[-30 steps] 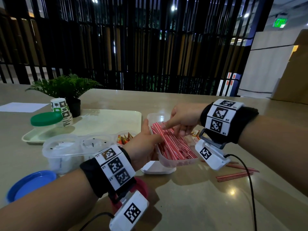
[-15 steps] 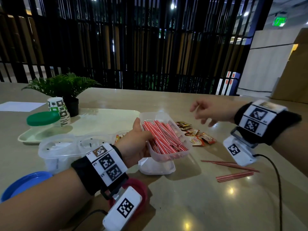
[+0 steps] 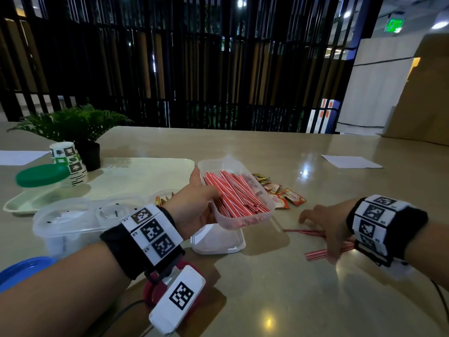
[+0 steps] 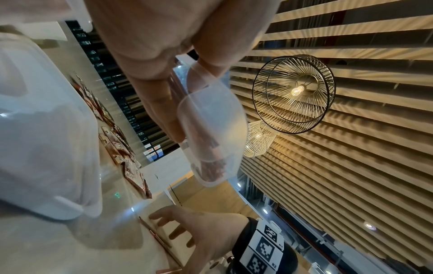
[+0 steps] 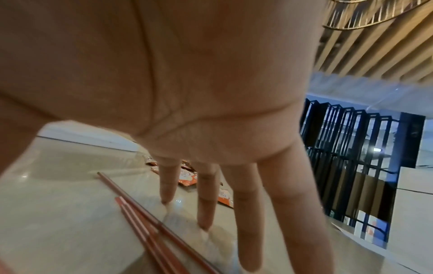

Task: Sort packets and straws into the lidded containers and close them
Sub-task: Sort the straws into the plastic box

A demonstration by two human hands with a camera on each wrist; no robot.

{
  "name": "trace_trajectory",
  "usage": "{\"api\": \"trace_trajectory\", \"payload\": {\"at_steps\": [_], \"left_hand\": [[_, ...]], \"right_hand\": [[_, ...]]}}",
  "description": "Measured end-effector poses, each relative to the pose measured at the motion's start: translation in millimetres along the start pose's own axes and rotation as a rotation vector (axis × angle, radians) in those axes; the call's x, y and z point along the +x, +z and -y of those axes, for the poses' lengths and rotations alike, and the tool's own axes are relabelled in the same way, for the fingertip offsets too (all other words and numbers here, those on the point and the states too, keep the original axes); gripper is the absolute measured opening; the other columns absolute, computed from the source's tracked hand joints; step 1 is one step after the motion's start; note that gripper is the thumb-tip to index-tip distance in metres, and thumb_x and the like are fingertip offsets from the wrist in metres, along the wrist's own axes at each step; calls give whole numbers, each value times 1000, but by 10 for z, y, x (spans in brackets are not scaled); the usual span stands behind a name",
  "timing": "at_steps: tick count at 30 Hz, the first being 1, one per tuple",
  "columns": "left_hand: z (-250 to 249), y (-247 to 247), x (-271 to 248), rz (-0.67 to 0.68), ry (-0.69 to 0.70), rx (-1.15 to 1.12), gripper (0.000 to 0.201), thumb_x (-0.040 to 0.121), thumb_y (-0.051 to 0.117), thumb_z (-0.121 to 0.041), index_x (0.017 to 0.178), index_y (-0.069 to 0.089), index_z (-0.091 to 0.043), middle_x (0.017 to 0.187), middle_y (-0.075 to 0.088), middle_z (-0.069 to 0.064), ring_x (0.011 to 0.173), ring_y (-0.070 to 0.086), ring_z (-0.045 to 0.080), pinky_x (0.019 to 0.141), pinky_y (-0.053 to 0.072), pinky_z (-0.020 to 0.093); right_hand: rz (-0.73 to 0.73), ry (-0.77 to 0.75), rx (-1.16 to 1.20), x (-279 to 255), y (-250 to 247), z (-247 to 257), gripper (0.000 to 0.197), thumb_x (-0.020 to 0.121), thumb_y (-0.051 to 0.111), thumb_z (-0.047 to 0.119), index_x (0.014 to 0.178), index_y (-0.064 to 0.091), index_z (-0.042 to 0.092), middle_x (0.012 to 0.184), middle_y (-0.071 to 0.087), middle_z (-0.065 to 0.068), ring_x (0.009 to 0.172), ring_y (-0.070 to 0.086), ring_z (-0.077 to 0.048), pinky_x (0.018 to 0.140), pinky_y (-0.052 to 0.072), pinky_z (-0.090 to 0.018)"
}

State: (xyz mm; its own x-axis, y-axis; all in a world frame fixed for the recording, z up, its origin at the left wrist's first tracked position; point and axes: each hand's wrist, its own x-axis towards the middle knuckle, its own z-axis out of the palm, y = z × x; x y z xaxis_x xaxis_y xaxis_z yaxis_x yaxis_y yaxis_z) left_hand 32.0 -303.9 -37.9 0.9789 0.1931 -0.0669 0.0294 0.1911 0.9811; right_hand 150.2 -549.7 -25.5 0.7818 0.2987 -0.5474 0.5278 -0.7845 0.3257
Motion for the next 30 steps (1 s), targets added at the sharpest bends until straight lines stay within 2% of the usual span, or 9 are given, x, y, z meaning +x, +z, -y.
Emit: {"api": "trace_trajectory", "payload": {"at_steps": [6,11,15,18,22,25,27,29,30], "left_hand": [[-11,29,-21,0,1,23,64,99,41,2,148,21,-32,115,61,14,84,73,31,74,60,50],[-23,32,-48,-4,-14,13,66,99,40,2,150,19,-34,118,60,15,85,72,31,73,60,49],[-25,40,-57,-7,-15,12,68,98,40,3,150,18,-35,121,58,16,88,71,32,70,60,48],[-25,41,-49,-3,-24,8,72,98,41,2,151,15,-37,122,57,16,83,73,30,69,60,48],[-8,58,-41,11,-26,2,71,98,39,3,151,14,-36,123,57,17,88,71,33,68,61,48],[-3,82,-48,26,-18,13,66,99,37,3,150,17,-34,121,58,16,88,71,32,65,61,46],[-10,94,-61,36,-14,17,63,99,37,3,149,19,-33,121,57,15,89,69,32,65,61,45],[-13,99,-72,43,-15,16,62,99,37,3,148,20,-32,121,57,15,91,68,33,66,61,45],[-13,98,-75,46,-15,13,62,99,37,3,148,20,-32,121,57,15,91,68,33,65,61,45]], "right_hand": [[20,38,48,-26,34,-64,85,63,84,37,131,32,33,122,47,6,106,52,-16,81,47,-30],[-9,41,46,-40,103,-79,57,66,74,27,113,42,29,113,51,4,88,55,-16,69,47,-30],[-57,3,39,0,187,-95,34,70,68,24,97,47,27,109,55,3,73,50,-12,60,41,-26],[-111,-39,42,52,258,-95,24,73,65,22,83,44,28,103,57,2,74,47,-13,63,41,-26],[-181,-83,47,52,298,-90,18,79,61,23,86,45,25,102,52,2,73,44,-11,64,39,-25],[-225,-112,87,56,315,-85,20,81,60,21,96,47,21,91,50,7,69,43,-8,62,39,-23],[-240,-113,126,63,325,-87,26,82,59,18,105,46,20,84,49,9,71,46,-10,66,43,-26],[-248,-104,135,67,339,-91,23,84,56,17,104,44,21,85,48,8,77,49,-15,70,43,-28],[-255,-107,130,65,354,-92,18,86,53,18,100,43,22,87,48,7,78,48,-16,68,42,-27]]}}
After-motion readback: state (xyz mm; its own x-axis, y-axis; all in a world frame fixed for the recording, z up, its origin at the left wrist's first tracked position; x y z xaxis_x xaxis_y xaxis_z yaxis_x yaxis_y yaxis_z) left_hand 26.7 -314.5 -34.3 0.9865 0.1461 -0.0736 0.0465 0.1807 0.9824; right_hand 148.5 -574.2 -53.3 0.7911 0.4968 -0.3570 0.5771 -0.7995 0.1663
